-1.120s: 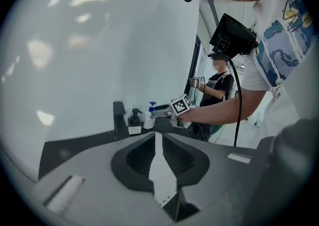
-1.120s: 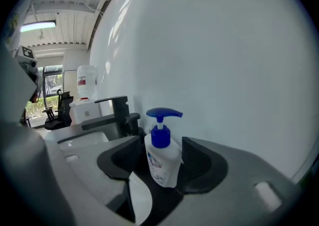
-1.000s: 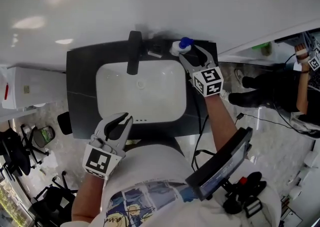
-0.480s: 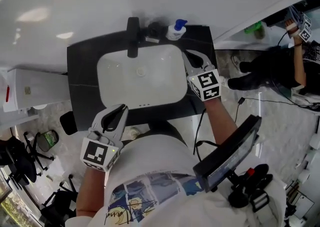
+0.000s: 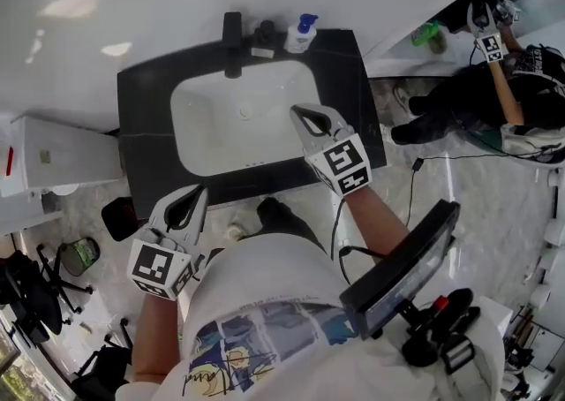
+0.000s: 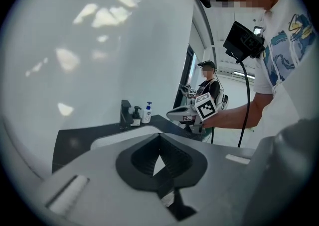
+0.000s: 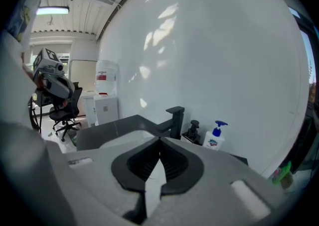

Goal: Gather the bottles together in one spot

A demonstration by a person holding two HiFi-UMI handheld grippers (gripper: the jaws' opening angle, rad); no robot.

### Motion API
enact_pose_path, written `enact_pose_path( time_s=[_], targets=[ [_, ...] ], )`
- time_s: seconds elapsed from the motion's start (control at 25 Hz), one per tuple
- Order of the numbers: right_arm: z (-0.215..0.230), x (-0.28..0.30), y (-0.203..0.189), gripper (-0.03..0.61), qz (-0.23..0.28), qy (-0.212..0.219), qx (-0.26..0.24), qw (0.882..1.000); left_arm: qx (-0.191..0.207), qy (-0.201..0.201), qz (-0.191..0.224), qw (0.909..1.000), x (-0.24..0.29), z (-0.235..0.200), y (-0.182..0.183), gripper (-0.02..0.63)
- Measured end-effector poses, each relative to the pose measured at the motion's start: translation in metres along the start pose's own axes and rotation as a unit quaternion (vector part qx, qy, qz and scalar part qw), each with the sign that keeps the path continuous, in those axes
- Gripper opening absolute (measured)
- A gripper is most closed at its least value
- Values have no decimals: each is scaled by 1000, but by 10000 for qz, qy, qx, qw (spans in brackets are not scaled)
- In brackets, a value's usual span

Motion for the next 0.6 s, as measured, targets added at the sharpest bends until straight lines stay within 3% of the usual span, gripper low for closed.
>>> enact_pose_path(
  time_s=[0.16, 0.6],
  targets=[
    [-42, -19, 12, 2, 67, 110, -86, 9999, 166, -69, 48, 9998, -21, 1, -12, 0],
    [-124, -74, 14, 2, 113, 28, -298, 9995, 157, -312, 39, 9994, -76, 24, -39, 0]
  ],
)
Point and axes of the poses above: the fingertips, and each gripper's own axes: x forward along the fingers, z to its right, y out of its top, the point moved 1 cm from there along -x, backward along the fingers
